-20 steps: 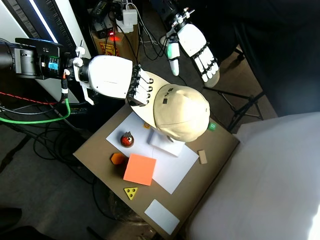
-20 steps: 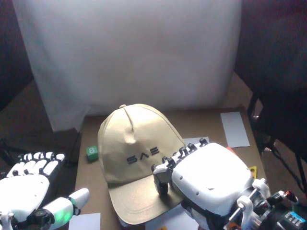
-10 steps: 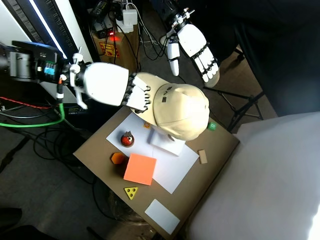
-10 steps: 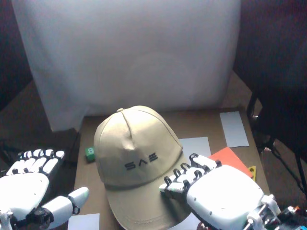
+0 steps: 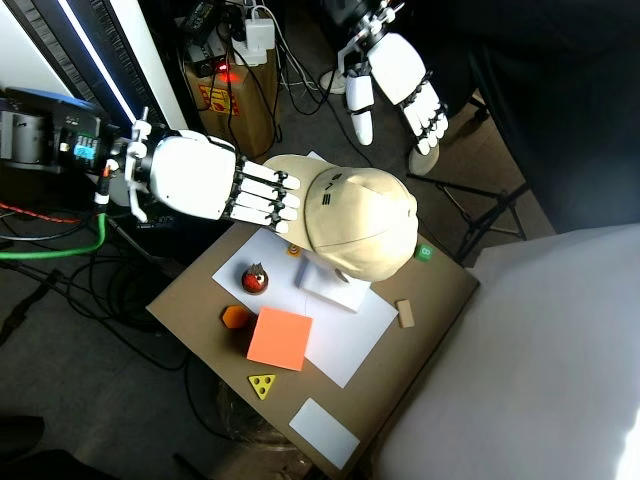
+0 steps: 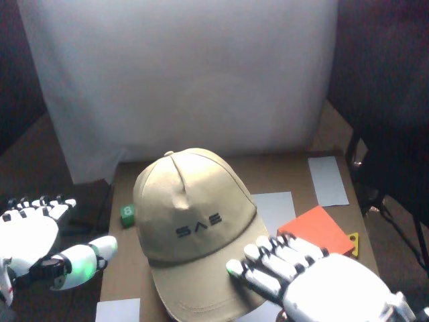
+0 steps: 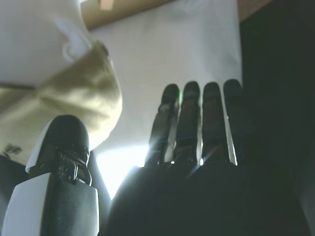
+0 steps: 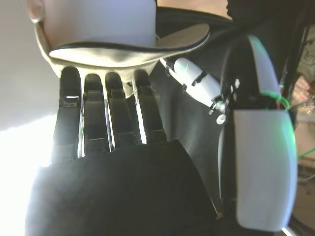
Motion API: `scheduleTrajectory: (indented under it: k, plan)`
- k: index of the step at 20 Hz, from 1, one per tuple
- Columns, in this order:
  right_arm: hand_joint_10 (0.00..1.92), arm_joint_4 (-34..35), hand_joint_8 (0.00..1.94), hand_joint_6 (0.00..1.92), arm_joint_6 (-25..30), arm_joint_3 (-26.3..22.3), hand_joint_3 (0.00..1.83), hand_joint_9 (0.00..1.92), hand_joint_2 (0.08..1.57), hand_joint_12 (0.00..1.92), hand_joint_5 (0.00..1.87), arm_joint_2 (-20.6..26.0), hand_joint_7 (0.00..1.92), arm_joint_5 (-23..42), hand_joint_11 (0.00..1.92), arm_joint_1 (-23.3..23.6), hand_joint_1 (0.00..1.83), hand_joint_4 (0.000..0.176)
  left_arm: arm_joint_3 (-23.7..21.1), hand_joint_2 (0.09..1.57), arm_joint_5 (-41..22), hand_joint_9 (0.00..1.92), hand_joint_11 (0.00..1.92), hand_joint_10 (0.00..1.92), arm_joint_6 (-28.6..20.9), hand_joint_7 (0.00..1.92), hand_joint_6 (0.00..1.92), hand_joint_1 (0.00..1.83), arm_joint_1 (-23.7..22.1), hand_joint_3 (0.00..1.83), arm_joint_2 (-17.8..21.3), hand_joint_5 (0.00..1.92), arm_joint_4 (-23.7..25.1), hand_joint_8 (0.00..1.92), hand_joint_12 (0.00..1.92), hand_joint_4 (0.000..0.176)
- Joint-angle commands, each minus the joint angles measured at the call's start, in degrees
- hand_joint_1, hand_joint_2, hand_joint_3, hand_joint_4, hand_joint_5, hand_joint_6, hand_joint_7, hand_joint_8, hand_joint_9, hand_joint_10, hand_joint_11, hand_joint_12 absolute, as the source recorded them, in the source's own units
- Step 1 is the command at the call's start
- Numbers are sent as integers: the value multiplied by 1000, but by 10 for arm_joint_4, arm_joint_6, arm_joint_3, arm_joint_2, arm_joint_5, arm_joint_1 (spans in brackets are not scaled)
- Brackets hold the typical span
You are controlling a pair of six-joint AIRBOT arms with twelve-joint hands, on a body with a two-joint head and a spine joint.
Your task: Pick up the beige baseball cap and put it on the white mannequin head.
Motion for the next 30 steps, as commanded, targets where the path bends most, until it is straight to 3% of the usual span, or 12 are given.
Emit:
scheduleTrajectory:
  k: [1,9,14,17,20,21,22,23,24,25,27,30]
  plan:
    - [2,-31,1,2,1,-7,0,26,946,362,94,1,39,27,0,-1,395,90,-6,1165,-41,55,28,2,6,93,0,0,-10,0,6,133,13,0,62,0]
    - [5,-49,0,0,16,-28,0,29,951,381,95,65,38,28,0,37,376,89,-112,1169,-44,25,13,9,135,77,19,0,-81,0,65,137,-104,18,15,0]
    - [2,47,0,1,-33,-55,0,34,950,433,103,184,38,-150,0,153,381,90,-146,1170,-36,67,6,2,143,124,10,0,-95,1,98,188,-132,4,41,0]
    - [21,170,12,17,-93,-55,3,123,961,707,182,210,125,-232,0,230,388,86,-176,1171,-44,82,84,13,201,131,1,0,-139,0,115,171,-186,5,48,0]
    - [58,284,28,33,-152,-54,2,456,981,1244,492,210,495,-232,124,258,450,45,-204,1164,-48,298,0,12,250,368,7,66,-190,0,124,317,-224,12,820,0]
    - [129,317,52,45,-174,-53,2,630,988,1359,626,207,660,-231,233,262,504,9,-215,1151,-61,462,23,34,268,532,9,139,-207,0,124,413,-237,17,995,0]
    - [574,324,83,38,-181,-53,0,656,1026,1469,768,205,793,-233,375,265,576,0,-225,1142,-75,680,164,113,285,742,25,249,-222,1,124,604,-252,68,1100,0]
    - [1129,324,474,212,-189,-53,0,623,1037,1641,904,202,818,-233,529,269,680,0,-236,1155,-93,771,353,494,297,840,33,331,-233,0,125,781,-268,208,1191,0]
    - [1580,324,1137,894,-201,-53,1,658,1052,1831,789,201,713,-233,688,271,748,0,-245,1181,-100,683,472,1112,299,693,511,389,-239,0,127,739,-272,849,1359,0]
    - [1853,324,1780,1716,-213,-53,2,957,1063,1903,679,199,739,-232,1089,272,870,0,-250,1214,-100,724,622,1751,299,704,1488,501,-240,3,128,580,-272,1609,1772,0]
    - [1918,324,1935,1913,-238,-34,3,1570,1080,1920,926,176,1255,-228,1723,276,1025,0,-270,1142,-111,1022,1026,1914,290,1039,1904,920,-229,0,144,809,-264,1909,1915,0]
    - [1921,324,1941,1921,-238,-43,17,1700,1276,1921,1183,195,1484,-216,1886,269,893,0,-268,1110,-112,1418,1404,1921,258,1400,1921,1027,-214,0,118,1029,-227,1921,1921,0]
